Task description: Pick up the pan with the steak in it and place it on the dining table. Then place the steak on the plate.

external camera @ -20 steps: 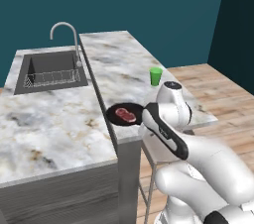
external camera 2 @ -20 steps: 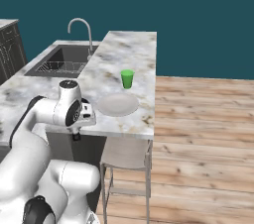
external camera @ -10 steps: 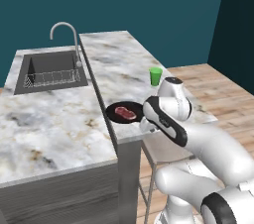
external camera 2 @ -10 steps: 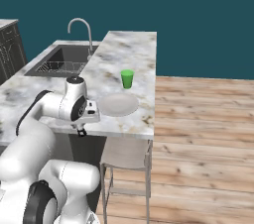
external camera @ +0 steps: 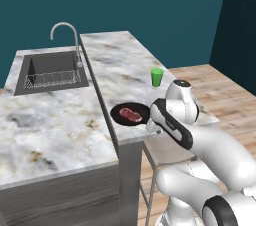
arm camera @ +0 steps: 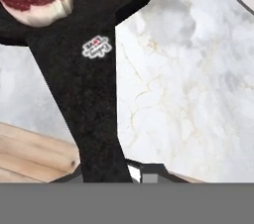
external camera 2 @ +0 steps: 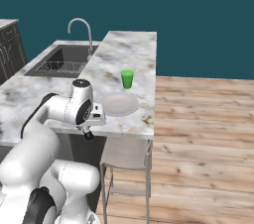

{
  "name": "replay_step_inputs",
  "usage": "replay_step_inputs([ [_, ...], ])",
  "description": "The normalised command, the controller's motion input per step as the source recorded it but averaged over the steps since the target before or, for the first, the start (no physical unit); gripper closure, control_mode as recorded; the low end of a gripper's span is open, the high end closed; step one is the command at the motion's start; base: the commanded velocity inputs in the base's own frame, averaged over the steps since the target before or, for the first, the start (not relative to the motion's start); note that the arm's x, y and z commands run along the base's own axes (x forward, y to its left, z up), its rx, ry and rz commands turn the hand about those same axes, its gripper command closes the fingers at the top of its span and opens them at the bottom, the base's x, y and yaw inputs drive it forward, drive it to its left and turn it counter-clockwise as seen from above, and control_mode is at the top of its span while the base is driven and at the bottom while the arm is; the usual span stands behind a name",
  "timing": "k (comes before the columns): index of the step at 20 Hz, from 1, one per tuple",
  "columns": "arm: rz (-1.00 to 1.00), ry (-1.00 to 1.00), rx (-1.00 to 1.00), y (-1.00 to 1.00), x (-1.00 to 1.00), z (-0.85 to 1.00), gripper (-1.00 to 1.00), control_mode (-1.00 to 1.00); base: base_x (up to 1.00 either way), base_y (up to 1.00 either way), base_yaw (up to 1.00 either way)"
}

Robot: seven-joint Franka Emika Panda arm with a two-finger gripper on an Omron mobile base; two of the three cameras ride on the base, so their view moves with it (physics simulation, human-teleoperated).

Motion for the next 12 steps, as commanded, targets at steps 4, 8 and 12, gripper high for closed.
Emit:
replay_step_inputs([
  [4, -0.01, 0.0, -0.01, 0.0, 0.1, -0.08, 1.0, -1.0, 0.0, 0.0, 0.0],
  [8, -0.05, -0.01, -0.06, 0.0, 0.11, -0.24, 1.0, -1.0, 0.0, 0.0, 0.0],
  [12, 0.0, 0.0, 0.0, 0.0, 0.0, 0.0, 1.0, -1.0, 0.0, 0.0, 0.0],
])
